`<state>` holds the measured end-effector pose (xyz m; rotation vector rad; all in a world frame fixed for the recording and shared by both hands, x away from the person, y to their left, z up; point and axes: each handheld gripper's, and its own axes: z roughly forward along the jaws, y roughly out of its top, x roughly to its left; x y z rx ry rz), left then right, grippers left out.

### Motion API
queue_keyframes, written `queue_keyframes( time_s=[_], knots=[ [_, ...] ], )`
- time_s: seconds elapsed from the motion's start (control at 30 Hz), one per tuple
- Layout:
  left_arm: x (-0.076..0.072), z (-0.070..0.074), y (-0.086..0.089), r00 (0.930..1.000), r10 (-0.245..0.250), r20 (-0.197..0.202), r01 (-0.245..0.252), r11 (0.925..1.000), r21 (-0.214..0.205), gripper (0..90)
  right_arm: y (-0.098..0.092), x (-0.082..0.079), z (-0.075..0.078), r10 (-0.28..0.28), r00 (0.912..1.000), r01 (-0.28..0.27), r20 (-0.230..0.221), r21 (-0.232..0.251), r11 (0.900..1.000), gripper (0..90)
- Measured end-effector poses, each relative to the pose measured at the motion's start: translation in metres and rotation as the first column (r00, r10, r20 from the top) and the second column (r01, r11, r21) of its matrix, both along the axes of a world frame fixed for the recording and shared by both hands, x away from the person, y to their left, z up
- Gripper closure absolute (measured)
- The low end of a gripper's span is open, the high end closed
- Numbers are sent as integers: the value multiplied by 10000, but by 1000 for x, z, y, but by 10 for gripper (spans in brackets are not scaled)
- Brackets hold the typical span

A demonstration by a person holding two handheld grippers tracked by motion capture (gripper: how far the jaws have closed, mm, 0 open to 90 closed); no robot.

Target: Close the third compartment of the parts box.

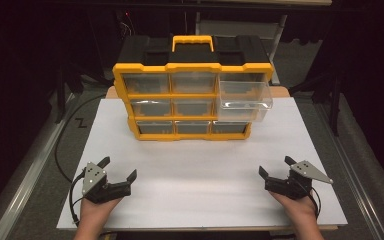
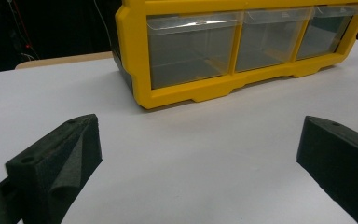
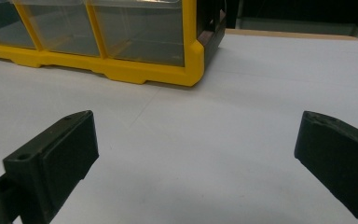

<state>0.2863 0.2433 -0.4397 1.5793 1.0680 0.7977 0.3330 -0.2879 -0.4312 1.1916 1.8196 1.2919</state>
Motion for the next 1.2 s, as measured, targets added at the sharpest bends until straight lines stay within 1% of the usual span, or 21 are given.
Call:
queue_keyframes(
  time_s=[0.17, 0.2, 0.37, 0.4, 0.47, 0.53, 0.63, 0.7, 0.83, 0.9, 0.93, 1.03, 1.1, 1.2],
  knots=[
    [1, -2, -1, 10000, 8, -86, -8, 10000, 76, 7, -2, 1, 0, 62, 10000, -62, 41, 10, 10000, 8],
    [0, -3, 0, 9999, -25, -130, 27, 9999, 130, 7, -3, 1, 0, -33, 10000, 33, 63, 65, 10000, 8],
    [-2, -2, -1, 10000, -51, -80, 52, 9999, 133, 7, -4, 2, 0, -92, 9999, 92, 43, 48, 9999, 7],
    [-2, -2, -1, 9999, -70, -73, 72, 9997, 254, 7, -4, 2, 0, -132, 9999, 131, 79, 31, 9999, 8],
    [-3, -2, -2, 9999, -101, -55, 102, 9997, 242, 7, -3, 4, 0, -127, 9999, 127, 69, 41, 9999, 8],
    [-2, -2, -3, 9999, -128, -59, 129, 9997, 192, 7, -2, 5, 0, -117, 9999, 118, -79, 77, 9999, 8],
    [0, -2, -3, 9998, -145, -103, 147, 9997, 183, 7, -1, 5, -1, -117, 9999, 117, -83, -2, 9999, 8],
    [2, -3, -4, 9997, -152, -176, 154, 9998, 119, 4, 1, 6, -1, -89, 9999, 89, -86, -21, 10000, 8],
    [3, -4, -5, 9998, -140, -147, 143, 9997, 216, 4, 8, 6, 1, -10, 10000, 10, -1, 40, 10000, 7],
    [3, -4, -6, 9996, -203, -189, 206, 9996, 176, 4, 8, 6, 1, 11, 10000, -11, 19, 16, 10000, 8],
    [4, -3, -7, 9995, -289, -138, 292, 9994, 176, 4, 13, 6, 1, 77, 10000, -77, 44, -60, 10000, 8],
    [4, -1, -9, 9993, -369, -68, 370, 9992, 136, 4, 16, 6, 2, 84, 9999, -83, 64, -119, 9999, 7],
    [4, -1, -10, 9990, -445, -46, 446, 9990, 98, 4, 22, 5, 3, 122, 9998, -119, 139, -220, 9997, 7],
    [6, 0, -13, 9983, -583, -42, 583, 9983, 37, 4, 25, 6, 4, 139, 9998, -136, 167, -197, 9997, 8]
  ],
)
